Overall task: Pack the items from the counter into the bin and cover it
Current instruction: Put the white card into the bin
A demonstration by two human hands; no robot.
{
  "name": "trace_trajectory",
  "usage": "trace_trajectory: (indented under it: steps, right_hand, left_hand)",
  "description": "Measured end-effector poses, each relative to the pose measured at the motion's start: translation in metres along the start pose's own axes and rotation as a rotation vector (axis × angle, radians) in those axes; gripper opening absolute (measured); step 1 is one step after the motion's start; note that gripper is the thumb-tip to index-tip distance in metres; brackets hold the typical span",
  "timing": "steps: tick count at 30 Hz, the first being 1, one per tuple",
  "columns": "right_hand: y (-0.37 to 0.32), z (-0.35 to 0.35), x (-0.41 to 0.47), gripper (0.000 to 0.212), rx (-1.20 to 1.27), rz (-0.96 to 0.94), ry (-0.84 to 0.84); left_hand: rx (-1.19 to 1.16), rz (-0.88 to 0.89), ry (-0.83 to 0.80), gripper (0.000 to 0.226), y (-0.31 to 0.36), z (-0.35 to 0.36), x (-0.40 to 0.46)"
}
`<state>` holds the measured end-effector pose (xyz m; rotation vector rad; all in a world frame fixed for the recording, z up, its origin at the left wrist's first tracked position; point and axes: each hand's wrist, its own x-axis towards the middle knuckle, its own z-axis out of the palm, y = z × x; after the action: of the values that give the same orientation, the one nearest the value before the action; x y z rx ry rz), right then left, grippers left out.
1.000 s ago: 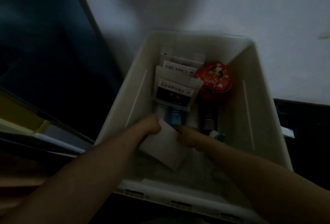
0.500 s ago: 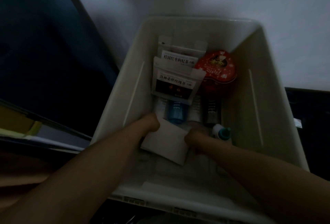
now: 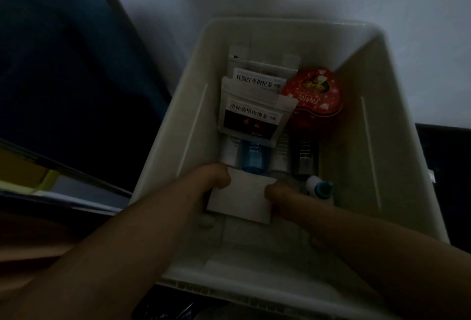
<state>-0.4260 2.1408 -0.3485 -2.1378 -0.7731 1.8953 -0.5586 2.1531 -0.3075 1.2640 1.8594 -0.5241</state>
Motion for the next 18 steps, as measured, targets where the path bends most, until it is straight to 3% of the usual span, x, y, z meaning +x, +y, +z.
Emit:
trace_trajectory:
  steps: [6,18]
  right_hand:
    - [0.006,0.000,0.004,0.045,-0.023,-0.017,-0.047]
    - [-0.003,-0.005,-0.013,0.041,-0.078,-0.070,-0.084]
  left_hand:
    - [0.059,0.023,-0.039,0.051,0.002,0.002,0.011]
    - [0.423,0.007,-0.012,0.045,0.016,0.000,0.014]
